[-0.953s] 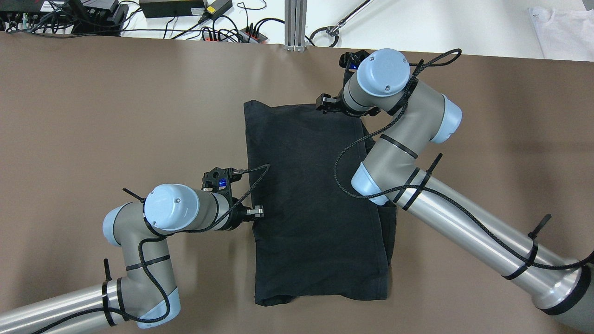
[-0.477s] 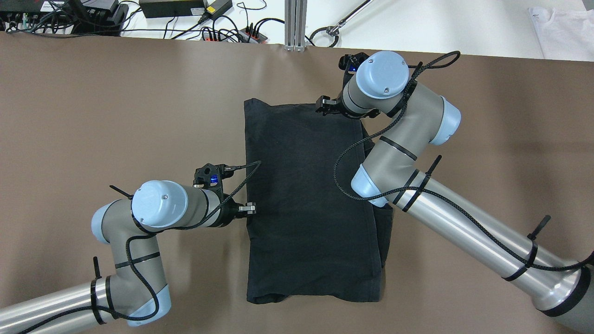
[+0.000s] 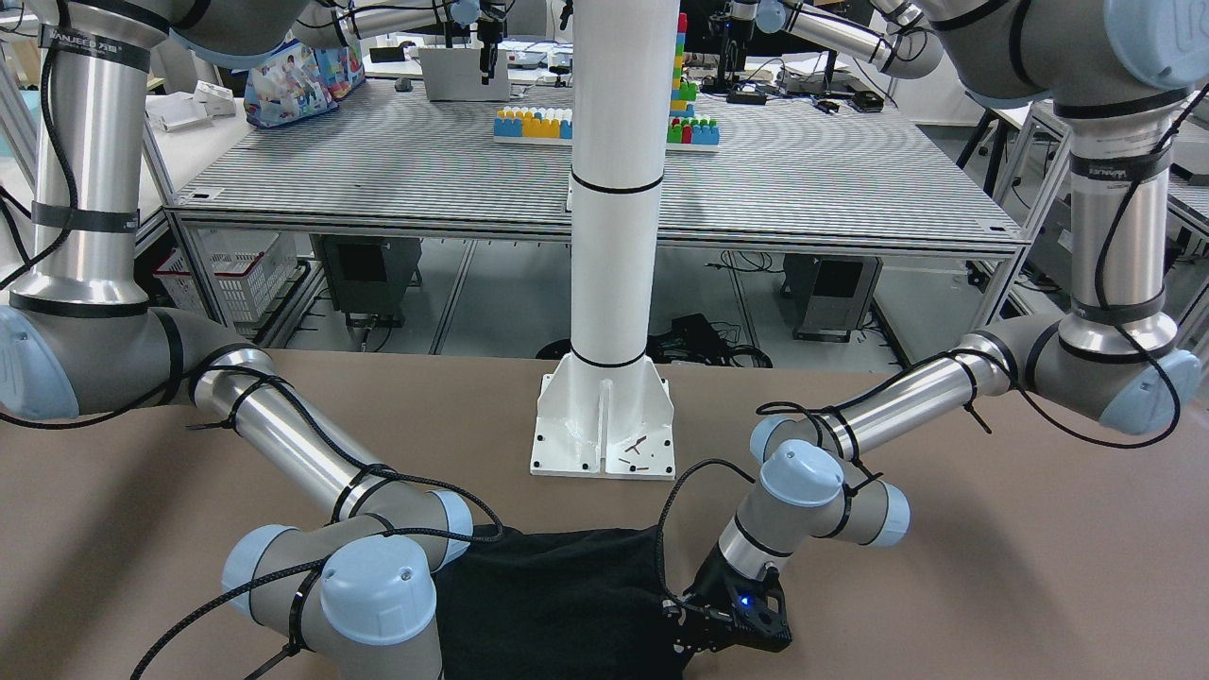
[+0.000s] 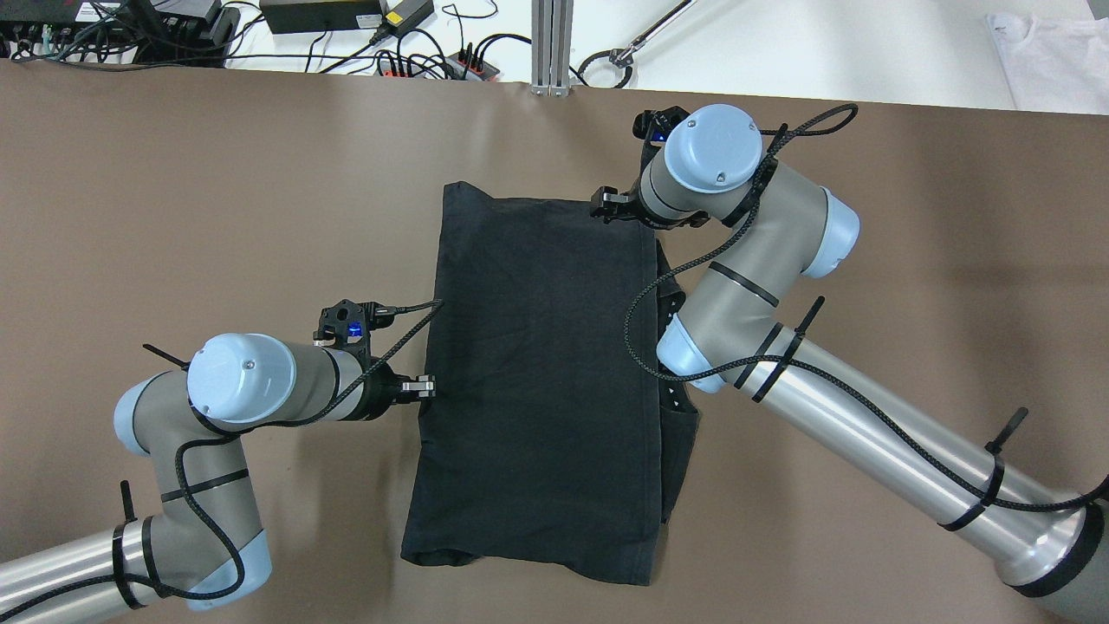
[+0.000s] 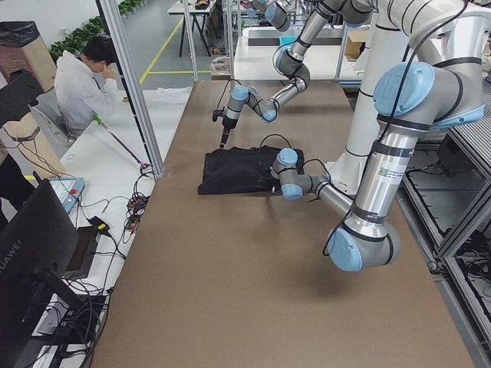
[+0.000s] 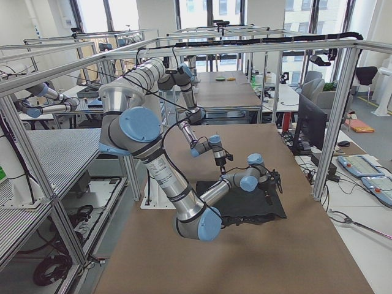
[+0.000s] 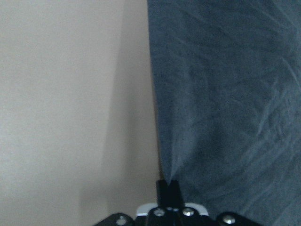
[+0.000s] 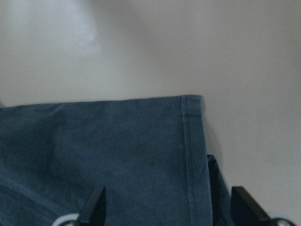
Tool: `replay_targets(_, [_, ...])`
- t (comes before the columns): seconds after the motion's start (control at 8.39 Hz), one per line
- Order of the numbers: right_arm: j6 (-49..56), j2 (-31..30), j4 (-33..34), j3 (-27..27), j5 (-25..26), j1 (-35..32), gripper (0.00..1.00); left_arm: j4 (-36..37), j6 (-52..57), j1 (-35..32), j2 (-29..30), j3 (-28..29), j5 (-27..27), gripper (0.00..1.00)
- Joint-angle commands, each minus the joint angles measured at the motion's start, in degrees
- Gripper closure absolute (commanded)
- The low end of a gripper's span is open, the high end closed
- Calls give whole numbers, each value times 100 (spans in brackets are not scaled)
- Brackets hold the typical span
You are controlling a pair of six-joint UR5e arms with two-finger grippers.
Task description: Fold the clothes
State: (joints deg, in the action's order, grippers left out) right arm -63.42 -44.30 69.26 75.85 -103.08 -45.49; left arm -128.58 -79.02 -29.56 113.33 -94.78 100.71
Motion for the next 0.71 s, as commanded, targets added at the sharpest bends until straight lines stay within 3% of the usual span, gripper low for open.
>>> replay_targets(0.0, [5, -34, 0, 0, 16, 23, 6, -1, 36, -15, -126, -154, -16, 100])
replay_targets(0.24, [-3, -61, -9, 17, 34, 102, 6, 8, 45, -128, -206, -339, -25, 4])
replay_targets(0.6, [-221, -105, -9, 114, 43, 155, 6, 17, -94, -393, -371, -882, 133, 0])
